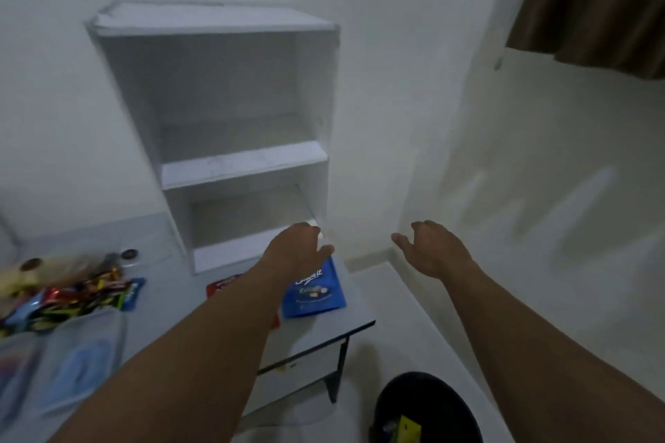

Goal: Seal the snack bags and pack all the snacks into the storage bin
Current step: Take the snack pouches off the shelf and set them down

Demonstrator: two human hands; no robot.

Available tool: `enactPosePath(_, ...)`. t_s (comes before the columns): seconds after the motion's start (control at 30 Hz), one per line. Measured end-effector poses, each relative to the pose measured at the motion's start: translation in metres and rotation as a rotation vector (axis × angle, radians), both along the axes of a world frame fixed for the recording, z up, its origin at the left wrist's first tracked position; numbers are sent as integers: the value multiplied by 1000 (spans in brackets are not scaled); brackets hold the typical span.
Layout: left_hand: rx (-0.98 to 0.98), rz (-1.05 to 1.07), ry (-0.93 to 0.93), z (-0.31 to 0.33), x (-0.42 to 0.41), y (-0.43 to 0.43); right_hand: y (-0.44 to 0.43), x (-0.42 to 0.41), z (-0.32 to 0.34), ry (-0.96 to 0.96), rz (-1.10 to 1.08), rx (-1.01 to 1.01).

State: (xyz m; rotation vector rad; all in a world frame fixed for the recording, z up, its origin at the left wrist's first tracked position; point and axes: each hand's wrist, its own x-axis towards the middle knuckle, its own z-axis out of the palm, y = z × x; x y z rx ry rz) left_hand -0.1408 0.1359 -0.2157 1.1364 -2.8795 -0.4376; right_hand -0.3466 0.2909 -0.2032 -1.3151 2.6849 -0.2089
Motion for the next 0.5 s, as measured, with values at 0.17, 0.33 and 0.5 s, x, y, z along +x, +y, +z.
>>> enactPosePath(0.17, -41, 101, 35, 15, 65, -38, -57, 50, 15, -25, 75, -20)
enactPosePath(0.33, -20, 178, 28, 1, 108, -71, -108, 90, 3, -43, 156, -15)
enactPosePath(0.5, 50, 258, -5, -31, 127, -95, -153, 106, -33, -92, 247, 25)
